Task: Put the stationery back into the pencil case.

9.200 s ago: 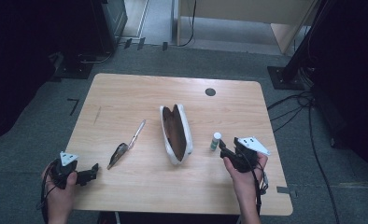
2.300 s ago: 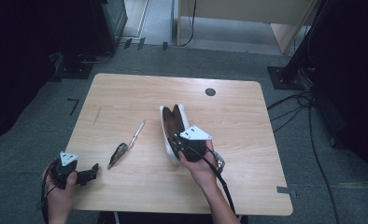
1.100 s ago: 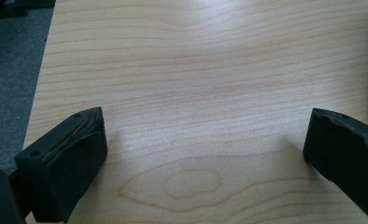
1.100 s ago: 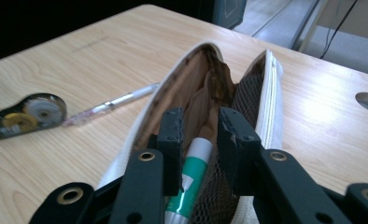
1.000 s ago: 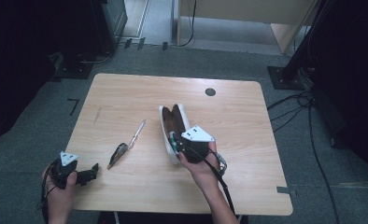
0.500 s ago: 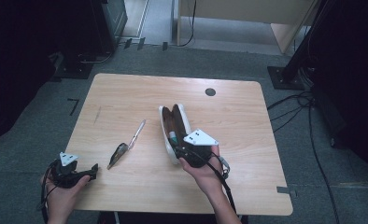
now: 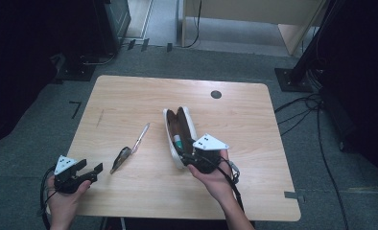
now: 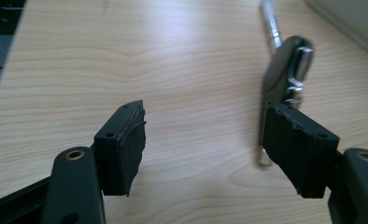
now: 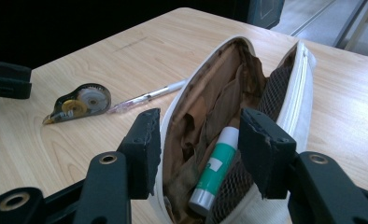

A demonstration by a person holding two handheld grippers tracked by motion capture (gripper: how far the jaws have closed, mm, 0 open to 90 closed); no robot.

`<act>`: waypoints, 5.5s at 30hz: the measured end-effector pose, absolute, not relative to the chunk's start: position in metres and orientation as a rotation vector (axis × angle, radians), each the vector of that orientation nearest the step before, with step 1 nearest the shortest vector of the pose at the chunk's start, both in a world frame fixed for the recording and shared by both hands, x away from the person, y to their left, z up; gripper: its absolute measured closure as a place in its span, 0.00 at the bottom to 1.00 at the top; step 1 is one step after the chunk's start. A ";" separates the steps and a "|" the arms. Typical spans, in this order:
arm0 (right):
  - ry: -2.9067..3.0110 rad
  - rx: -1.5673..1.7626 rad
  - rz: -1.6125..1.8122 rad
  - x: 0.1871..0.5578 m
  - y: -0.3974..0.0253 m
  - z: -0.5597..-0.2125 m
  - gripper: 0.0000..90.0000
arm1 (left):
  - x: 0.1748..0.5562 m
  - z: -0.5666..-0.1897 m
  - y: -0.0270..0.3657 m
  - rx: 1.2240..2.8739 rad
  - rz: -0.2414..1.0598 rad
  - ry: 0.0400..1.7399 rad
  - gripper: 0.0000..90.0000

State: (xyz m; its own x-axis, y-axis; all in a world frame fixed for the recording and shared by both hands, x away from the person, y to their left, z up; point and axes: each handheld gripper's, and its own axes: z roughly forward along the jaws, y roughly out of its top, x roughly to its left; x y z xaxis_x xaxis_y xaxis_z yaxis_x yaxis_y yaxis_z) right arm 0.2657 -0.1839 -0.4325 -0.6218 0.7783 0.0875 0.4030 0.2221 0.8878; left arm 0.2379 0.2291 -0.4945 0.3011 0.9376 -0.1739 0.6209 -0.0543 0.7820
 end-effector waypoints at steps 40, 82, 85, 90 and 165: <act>2.139 1.101 1.382 0.253 -0.207 -0.435 0.53 | 0.250 -0.506 0.167 2.053 0.481 1.295 0.88; 2.181 1.070 1.388 0.252 -0.202 -0.440 0.53 | 0.246 -0.511 0.139 2.108 0.447 1.155 0.88; 2.183 1.070 1.389 0.252 -0.202 -0.440 0.53 | 0.245 -0.511 0.137 2.121 0.464 1.141 0.88; 2.181 1.063 1.400 0.252 -0.204 -0.439 0.53 | 0.242 -0.506 0.135 2.127 0.441 1.088 0.88; 2.647 0.326 1.631 0.238 -0.181 -0.454 0.82 | 0.230 -0.454 0.097 2.196 0.125 0.308 0.80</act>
